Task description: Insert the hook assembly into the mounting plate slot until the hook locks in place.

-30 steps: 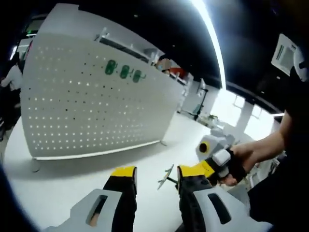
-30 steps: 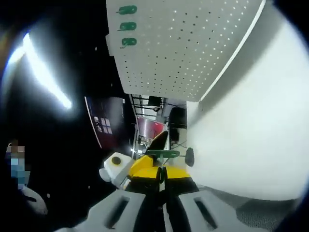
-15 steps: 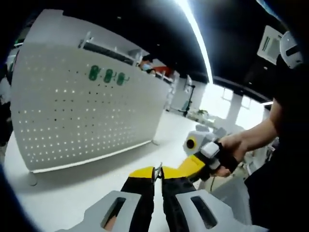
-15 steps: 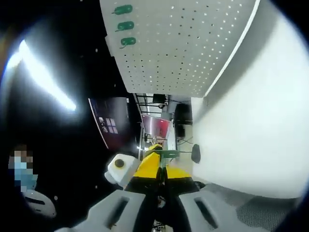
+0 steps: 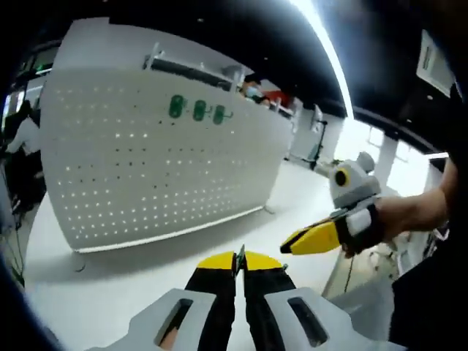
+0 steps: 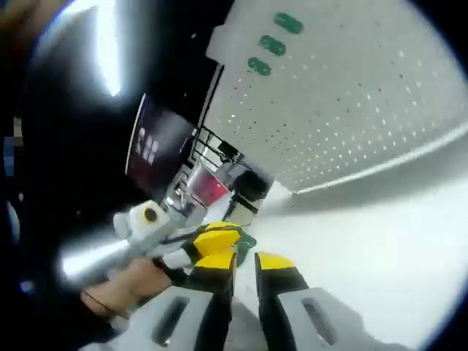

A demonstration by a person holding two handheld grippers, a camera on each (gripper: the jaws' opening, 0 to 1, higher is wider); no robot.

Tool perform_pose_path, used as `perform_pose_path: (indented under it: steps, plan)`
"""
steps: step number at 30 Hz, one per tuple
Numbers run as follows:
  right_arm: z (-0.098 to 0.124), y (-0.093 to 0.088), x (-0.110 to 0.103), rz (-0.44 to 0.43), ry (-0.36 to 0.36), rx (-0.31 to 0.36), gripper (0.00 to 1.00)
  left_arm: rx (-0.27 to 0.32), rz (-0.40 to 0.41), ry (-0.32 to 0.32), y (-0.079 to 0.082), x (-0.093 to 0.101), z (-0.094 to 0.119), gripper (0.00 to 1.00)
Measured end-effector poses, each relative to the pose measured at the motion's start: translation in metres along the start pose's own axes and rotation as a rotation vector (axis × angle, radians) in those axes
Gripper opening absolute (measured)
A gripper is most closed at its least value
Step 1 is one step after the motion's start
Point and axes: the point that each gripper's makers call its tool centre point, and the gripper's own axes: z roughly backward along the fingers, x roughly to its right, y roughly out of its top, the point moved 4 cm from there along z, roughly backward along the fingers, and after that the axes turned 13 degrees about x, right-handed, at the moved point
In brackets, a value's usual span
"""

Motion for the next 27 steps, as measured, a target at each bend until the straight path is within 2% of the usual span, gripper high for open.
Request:
perform_pose_path:
  steps: [2,3,6,7,8,9,13,15,19,22,25,27]
  plan:
    - [-0.003,0.008,-0.009,0.143,0.001,0.007,0.11,-0.005,0.099,0.052,0.001,-0.004,0.002,0.01]
    - [-0.005,0.01,-0.013,0.17,0.004,0.012,0.12,-0.004,0.141,0.066,0.001,-0.005,0.003,0.01]
    - [-0.011,0.012,-0.023,0.315,0.023,0.003,0.13,0.026,0.281,0.072,0.004,-0.003,0.004,0.01]
    - [-0.013,0.014,-0.024,0.434,0.004,0.007,0.16,0.034,0.311,0.067,0.004,-0.001,0.004,0.01]
    - [-0.016,0.013,-0.026,0.519,0.016,-0.007,0.17,0.042,0.339,0.062,0.005,0.002,0.004,0.01]
    - [-0.019,0.012,-0.035,0.6,0.061,-0.01,0.17,0.042,0.347,0.059,0.005,0.003,0.005,0.01]
    - [-0.025,0.004,-0.047,0.636,0.088,-0.038,0.11,0.049,0.377,0.044,0.004,0.01,0.007,0.01]
    - [-0.027,-0.002,-0.046,0.657,0.09,-0.068,0.11,0.056,0.394,0.037,0.005,0.014,0.009,0.01]
    - [-0.029,-0.004,-0.043,0.65,0.077,-0.071,0.09,0.054,0.416,0.038,0.002,0.017,0.013,0.01]
    - [-0.03,-0.008,-0.038,0.688,0.055,-0.096,0.08,0.069,0.459,0.042,0.001,0.018,0.016,0.02]
    - [-0.03,-0.006,-0.04,0.699,0.056,-0.086,0.06,0.072,0.475,0.045,-0.003,0.02,0.017,0.02]
    - [-0.03,-0.004,-0.04,0.742,0.059,-0.084,0.05,0.071,0.485,0.043,-0.004,0.021,0.017,0.02]
